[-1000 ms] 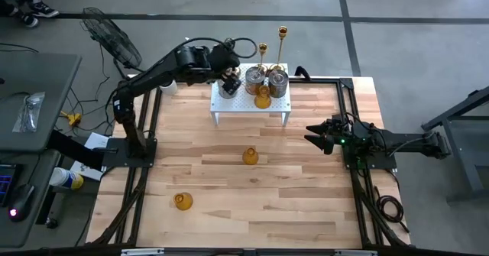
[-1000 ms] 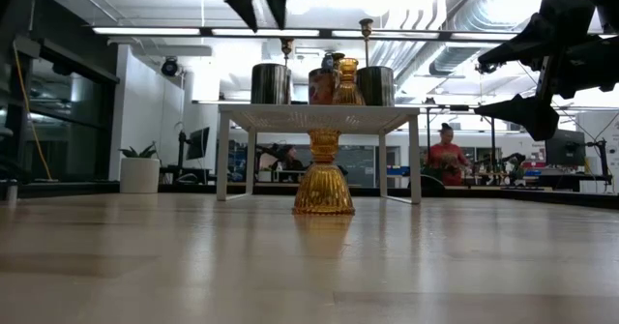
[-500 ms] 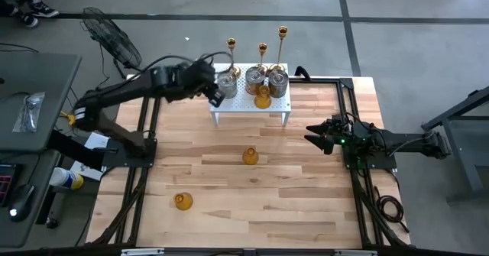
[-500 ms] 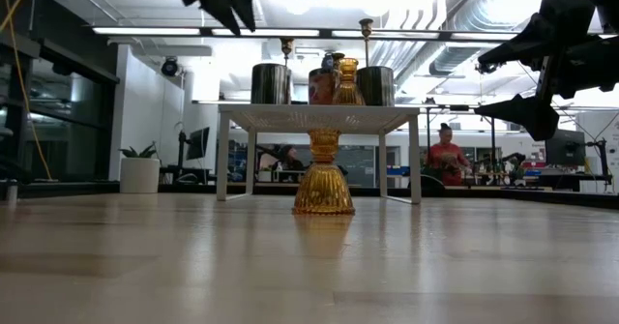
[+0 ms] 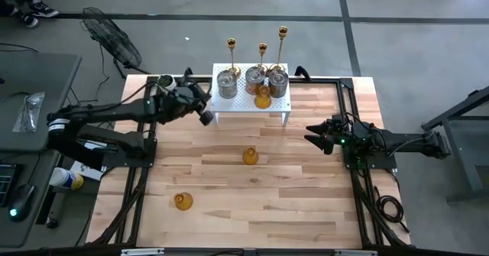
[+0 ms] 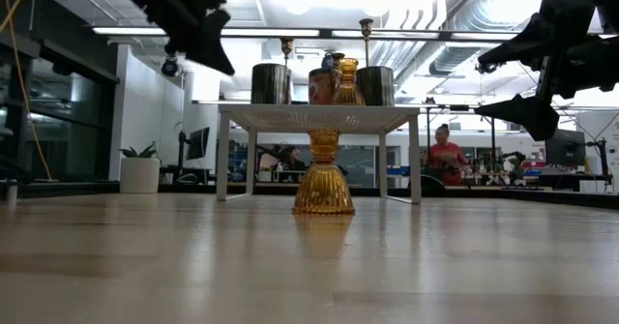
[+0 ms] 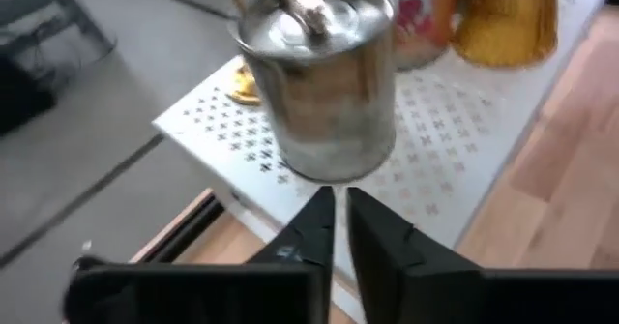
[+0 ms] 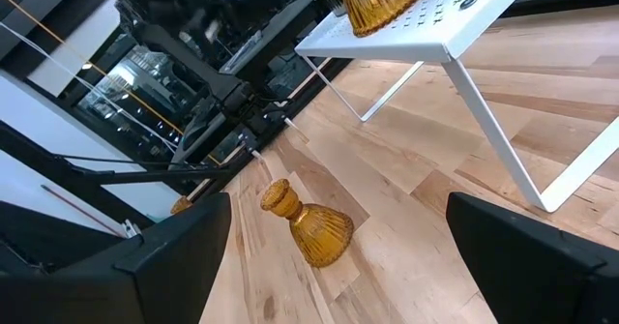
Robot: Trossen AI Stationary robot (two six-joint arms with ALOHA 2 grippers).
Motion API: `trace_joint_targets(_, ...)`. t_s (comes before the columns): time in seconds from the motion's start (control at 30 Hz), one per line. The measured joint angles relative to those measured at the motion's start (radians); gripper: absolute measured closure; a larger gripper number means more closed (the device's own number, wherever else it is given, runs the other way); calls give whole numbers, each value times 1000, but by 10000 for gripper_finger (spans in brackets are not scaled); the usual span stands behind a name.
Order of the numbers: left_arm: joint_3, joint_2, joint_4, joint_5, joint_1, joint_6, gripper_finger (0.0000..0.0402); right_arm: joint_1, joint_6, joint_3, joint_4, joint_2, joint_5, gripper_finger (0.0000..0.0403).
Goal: Pick & Place candle stick holders
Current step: Put the green and silver scented candle on the shelf
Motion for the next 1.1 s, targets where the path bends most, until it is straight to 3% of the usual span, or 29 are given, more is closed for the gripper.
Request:
trace_joint_targets(0.1,-76,-1,134,14,0,60,397,0,0,0,0,0,0,27)
trace_joint_targets(0.3,-151,18,303,13,43,88,392,0,0,0,0,0,0,27)
trace_joint_targets(0.47,-151,48,354,16,108,85,398,0,0,0,0,0,0,27)
trace_joint_targets(0.6,-151,89,420,85,138,84,399,0,0,0,0,0,0,27)
trace_joint_targets(1.1,-151,237,619,127,140,60,401,0,0,0,0,0,0,27)
